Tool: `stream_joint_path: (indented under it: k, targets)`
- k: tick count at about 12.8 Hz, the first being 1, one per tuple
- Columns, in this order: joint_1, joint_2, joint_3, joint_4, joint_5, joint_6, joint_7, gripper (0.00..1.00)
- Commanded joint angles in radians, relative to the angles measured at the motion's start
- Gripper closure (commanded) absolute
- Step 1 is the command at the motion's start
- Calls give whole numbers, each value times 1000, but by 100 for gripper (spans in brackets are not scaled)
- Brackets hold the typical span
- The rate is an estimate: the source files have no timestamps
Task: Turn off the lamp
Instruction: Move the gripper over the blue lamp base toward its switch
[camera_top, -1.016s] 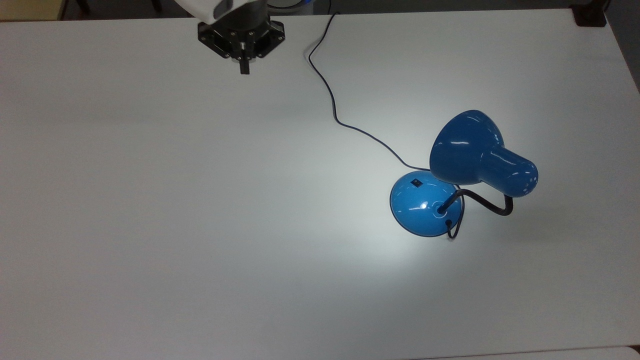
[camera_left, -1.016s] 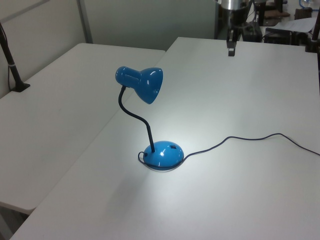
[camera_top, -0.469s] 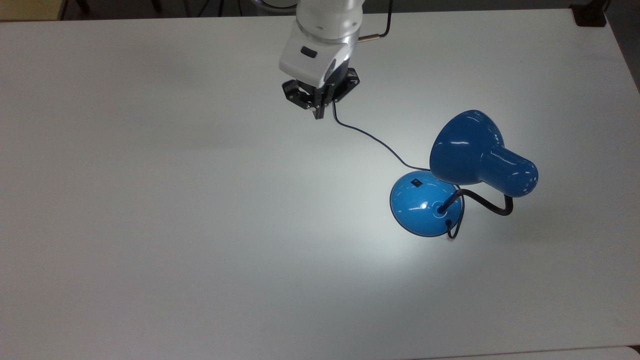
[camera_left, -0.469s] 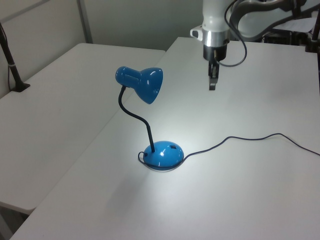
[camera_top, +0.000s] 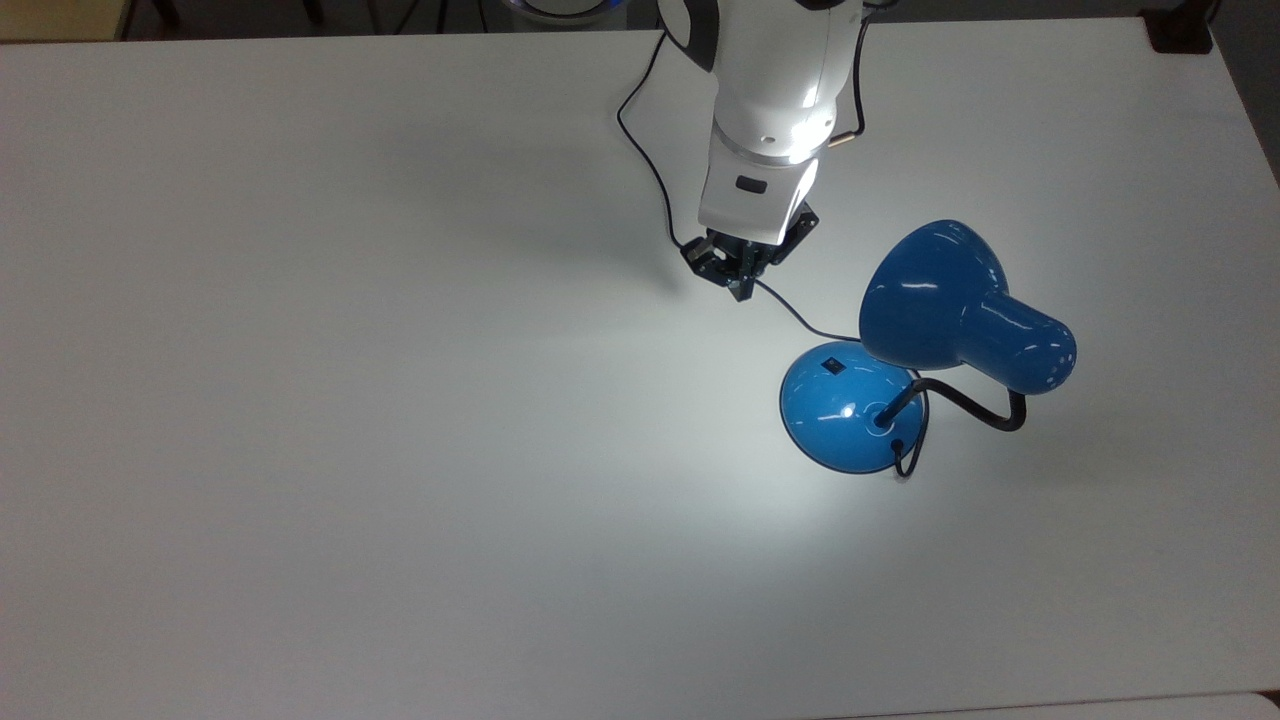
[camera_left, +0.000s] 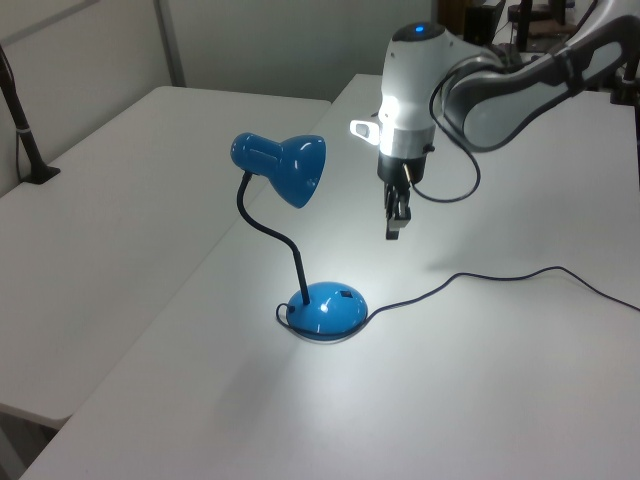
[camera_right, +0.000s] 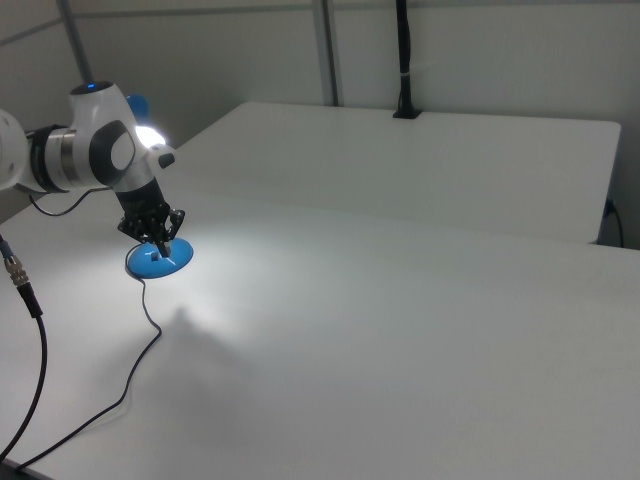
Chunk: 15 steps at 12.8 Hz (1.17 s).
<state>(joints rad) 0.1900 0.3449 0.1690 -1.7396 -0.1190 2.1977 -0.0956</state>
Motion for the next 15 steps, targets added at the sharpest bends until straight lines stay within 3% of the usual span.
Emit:
stream_joint_path:
  k: [1, 15]
  targets:
    - [22, 54, 4, 8, 7, 91, -67, 100]
    - [32, 144, 43, 9, 9, 323, -168, 100]
